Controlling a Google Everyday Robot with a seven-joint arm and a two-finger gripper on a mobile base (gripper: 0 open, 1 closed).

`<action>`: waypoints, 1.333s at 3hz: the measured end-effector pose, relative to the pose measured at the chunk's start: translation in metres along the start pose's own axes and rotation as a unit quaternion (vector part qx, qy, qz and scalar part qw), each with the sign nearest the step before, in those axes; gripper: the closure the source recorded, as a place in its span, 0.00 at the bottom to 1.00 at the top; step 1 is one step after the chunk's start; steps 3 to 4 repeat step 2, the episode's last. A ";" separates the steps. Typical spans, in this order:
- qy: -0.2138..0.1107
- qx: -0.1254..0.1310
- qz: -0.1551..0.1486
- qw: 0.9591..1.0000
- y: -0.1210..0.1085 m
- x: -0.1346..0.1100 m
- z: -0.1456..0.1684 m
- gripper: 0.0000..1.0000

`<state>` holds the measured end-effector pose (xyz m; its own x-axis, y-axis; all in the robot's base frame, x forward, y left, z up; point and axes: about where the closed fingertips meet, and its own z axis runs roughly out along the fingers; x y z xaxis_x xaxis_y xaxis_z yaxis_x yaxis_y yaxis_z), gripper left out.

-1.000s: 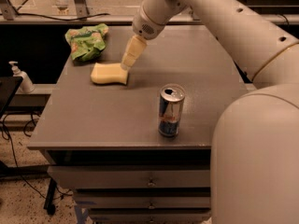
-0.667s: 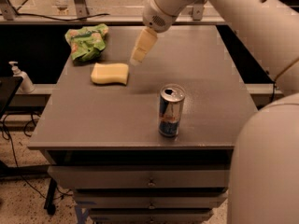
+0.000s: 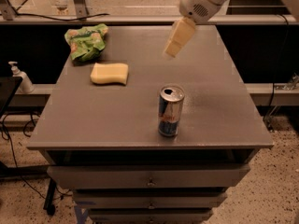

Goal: Move sponge near green rice chip bag

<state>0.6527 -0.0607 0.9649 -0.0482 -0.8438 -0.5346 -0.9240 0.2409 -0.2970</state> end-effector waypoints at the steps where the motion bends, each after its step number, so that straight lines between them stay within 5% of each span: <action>1: -0.031 0.035 0.004 0.999 -0.001 0.032 -0.049 0.00; 4: -0.030 0.040 0.011 0.999 -0.001 0.044 -0.056 0.00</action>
Offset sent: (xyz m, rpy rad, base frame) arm -0.0172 -0.0453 0.0202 0.0516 -0.0636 -0.0221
